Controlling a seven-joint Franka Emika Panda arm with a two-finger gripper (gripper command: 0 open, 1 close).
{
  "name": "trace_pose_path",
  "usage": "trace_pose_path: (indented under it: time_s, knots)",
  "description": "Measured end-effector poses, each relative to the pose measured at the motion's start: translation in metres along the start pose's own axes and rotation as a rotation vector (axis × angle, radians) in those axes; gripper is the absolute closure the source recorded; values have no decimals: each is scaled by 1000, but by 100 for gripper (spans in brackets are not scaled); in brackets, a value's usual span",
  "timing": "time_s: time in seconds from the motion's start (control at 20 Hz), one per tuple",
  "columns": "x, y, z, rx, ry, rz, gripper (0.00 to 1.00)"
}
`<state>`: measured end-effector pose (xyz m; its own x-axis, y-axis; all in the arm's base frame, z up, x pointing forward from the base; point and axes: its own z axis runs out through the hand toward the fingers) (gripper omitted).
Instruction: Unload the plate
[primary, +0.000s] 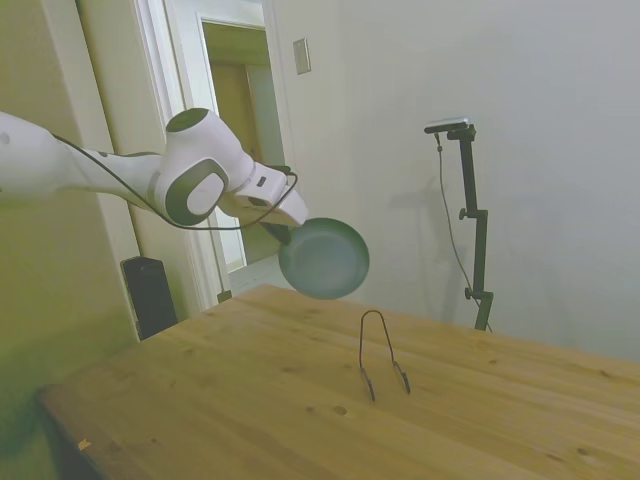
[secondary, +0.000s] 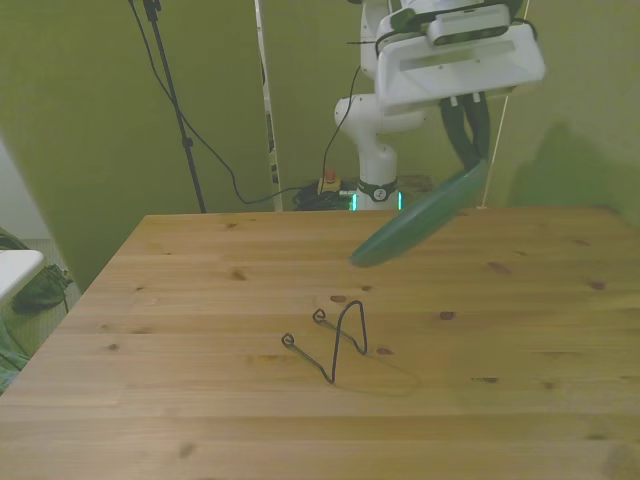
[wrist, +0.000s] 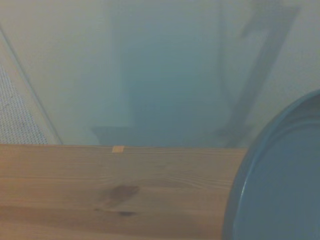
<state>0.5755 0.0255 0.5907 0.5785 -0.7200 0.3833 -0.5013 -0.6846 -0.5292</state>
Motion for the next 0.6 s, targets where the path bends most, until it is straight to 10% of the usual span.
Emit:
trace_pose_path:
  time_s: [0.6]
  knots:
    - [-16,-5,187,-201,-203,154,100]
